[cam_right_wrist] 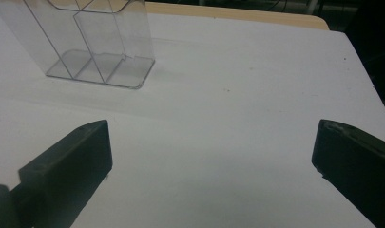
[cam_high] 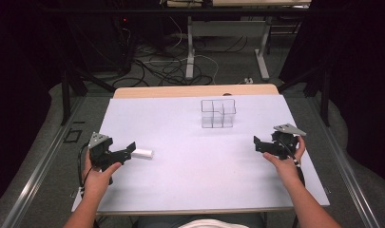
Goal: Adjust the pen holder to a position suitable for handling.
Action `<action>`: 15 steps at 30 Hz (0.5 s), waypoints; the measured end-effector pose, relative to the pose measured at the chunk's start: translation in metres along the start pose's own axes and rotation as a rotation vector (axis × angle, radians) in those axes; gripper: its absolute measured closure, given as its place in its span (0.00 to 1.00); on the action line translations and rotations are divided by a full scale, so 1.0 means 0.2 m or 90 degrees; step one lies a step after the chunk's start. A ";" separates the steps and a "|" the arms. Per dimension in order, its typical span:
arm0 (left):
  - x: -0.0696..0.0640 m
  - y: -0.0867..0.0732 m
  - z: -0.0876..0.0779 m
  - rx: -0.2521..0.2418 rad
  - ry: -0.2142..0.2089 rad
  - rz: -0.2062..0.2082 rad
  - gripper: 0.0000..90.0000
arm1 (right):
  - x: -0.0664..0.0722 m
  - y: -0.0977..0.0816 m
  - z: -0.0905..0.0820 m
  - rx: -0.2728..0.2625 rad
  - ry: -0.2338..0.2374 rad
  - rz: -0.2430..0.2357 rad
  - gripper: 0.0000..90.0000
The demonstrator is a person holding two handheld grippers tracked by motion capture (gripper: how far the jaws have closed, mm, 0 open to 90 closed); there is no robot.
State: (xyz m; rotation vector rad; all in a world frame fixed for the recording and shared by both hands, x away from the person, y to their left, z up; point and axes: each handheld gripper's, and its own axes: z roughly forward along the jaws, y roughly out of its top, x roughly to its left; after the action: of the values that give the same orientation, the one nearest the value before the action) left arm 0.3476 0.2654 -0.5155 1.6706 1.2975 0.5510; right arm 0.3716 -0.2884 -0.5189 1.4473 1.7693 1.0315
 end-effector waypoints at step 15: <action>-0.04 0.00 0.00 -0.004 -0.011 0.027 0.01 | 0.07 0.09 -0.08 -0.057 0.078 0.035 0.00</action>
State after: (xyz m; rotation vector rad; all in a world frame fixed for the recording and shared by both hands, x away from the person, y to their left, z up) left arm 0.3451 0.2580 -0.5143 1.6971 1.2483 0.5639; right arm 0.3650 -0.2760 -0.4955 1.4118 1.7528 1.2351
